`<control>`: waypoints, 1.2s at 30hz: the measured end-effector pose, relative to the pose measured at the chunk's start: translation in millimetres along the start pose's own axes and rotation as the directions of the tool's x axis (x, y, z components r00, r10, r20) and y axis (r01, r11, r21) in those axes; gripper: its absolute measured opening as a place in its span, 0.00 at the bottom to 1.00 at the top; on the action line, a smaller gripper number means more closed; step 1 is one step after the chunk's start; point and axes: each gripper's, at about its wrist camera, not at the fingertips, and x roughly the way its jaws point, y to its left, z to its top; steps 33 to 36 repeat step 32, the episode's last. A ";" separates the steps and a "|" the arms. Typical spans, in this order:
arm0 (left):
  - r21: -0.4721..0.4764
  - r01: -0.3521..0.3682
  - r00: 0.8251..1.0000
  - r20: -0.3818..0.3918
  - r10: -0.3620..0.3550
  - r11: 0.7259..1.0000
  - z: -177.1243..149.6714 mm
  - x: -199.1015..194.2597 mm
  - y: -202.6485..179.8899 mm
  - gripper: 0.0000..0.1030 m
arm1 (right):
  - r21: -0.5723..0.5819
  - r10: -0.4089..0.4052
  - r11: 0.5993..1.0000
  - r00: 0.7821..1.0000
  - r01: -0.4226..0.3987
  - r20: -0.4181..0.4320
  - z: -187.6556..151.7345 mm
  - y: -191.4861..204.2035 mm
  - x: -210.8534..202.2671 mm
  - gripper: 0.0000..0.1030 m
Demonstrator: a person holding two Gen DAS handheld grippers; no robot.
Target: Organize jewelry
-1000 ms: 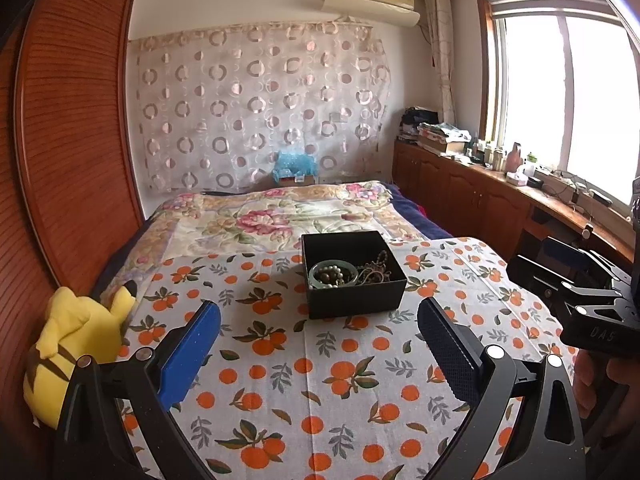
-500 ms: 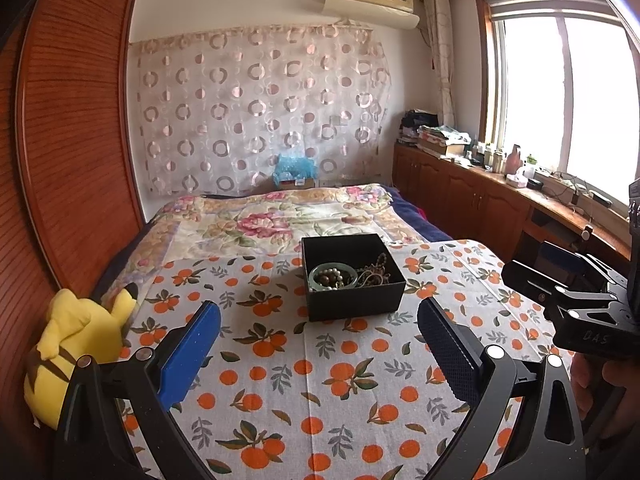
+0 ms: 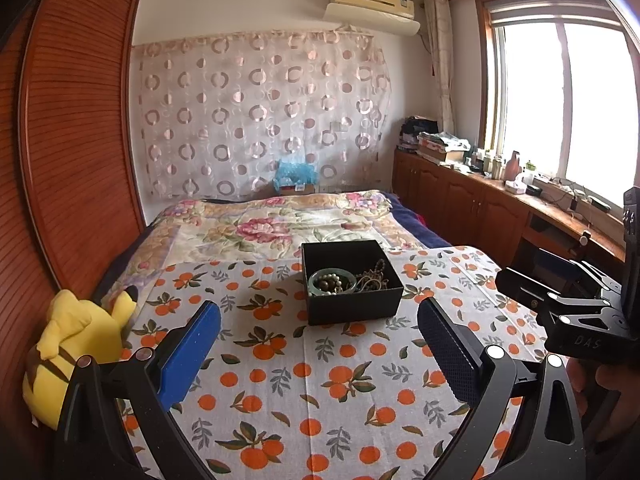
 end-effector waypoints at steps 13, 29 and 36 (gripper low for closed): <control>-0.002 0.001 1.000 0.001 -0.001 1.000 -1.0 0.2 0.8 0.92 | 0.001 0.000 1.000 1.000 0.000 0.000 -0.7 -0.1 0.4 0.97; -0.005 0.000 1.000 0.001 0.000 1.000 -1.4 -1.0 1.8 0.92 | 0.004 0.001 1.000 1.000 -0.001 -0.001 -0.1 -0.7 0.2 0.97; -0.005 -0.003 1.000 0.002 0.003 1.000 -1.4 -1.0 1.9 0.92 | 0.005 0.001 1.000 1.000 -0.001 -0.002 -1.3 -0.4 0.7 0.97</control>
